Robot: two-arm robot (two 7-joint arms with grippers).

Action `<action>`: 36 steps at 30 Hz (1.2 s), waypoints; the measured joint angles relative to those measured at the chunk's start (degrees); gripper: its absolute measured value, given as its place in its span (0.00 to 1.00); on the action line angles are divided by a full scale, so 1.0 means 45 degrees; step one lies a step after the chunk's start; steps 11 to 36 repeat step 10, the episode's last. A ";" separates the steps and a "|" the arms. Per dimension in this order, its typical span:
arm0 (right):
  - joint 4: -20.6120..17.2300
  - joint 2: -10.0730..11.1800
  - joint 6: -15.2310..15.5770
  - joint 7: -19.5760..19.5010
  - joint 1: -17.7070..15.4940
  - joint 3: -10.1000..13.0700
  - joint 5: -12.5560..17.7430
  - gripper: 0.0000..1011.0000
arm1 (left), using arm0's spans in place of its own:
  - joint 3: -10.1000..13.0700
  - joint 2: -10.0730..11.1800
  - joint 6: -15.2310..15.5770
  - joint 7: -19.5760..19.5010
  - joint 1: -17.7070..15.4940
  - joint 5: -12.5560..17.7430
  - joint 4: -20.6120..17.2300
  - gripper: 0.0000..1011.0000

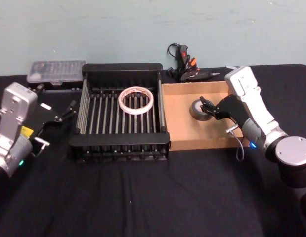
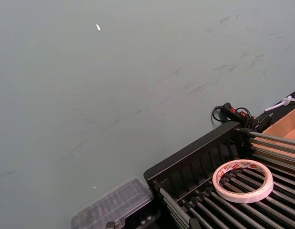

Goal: Pick up the white tape and place it into the black box , Pick up the silver tape and place it into the brown box.

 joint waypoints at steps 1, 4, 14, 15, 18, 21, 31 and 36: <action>0.0000 -0.0001 0.0000 0.0000 0.0000 0.0000 0.0000 0.99 | 0.0000 0.0000 0.0000 0.0000 0.0000 0.0000 0.0000 0.99; 0.0000 0.0000 0.0000 0.0000 0.0000 0.0000 0.0000 0.99 | 0.0000 0.0000 0.0000 0.0001 0.0000 0.0000 0.0001 0.99; 0.0001 0.0000 0.0000 0.0000 0.0000 0.0000 0.0001 0.99 | 0.0000 0.0000 0.0000 0.0000 -0.0001 0.0001 0.0000 0.99; 0.0001 0.0000 0.0000 0.0000 0.0000 0.0000 0.0001 0.99 | 0.0000 0.0000 0.0000 0.0000 -0.0001 0.0001 0.0000 0.99; 0.0001 0.0000 0.0000 0.0000 0.0000 0.0000 0.0001 0.99 | 0.0000 0.0000 0.0000 0.0000 -0.0001 0.0001 0.0000 0.99; 0.0001 0.0000 0.0000 0.0000 0.0000 0.0000 0.0001 0.99 | 0.0000 0.0000 0.0000 0.0000 -0.0001 0.0001 0.0000 0.99; 0.0001 0.0000 0.0000 0.0000 0.0000 0.0000 0.0001 0.99 | 0.0000 0.0000 0.0000 0.0000 -0.0001 0.0001 0.0000 0.99; 0.0001 0.0000 0.0000 0.0000 0.0000 0.0000 0.0001 0.99 | 0.0000 0.0000 0.0000 0.0000 -0.0001 0.0001 0.0000 0.99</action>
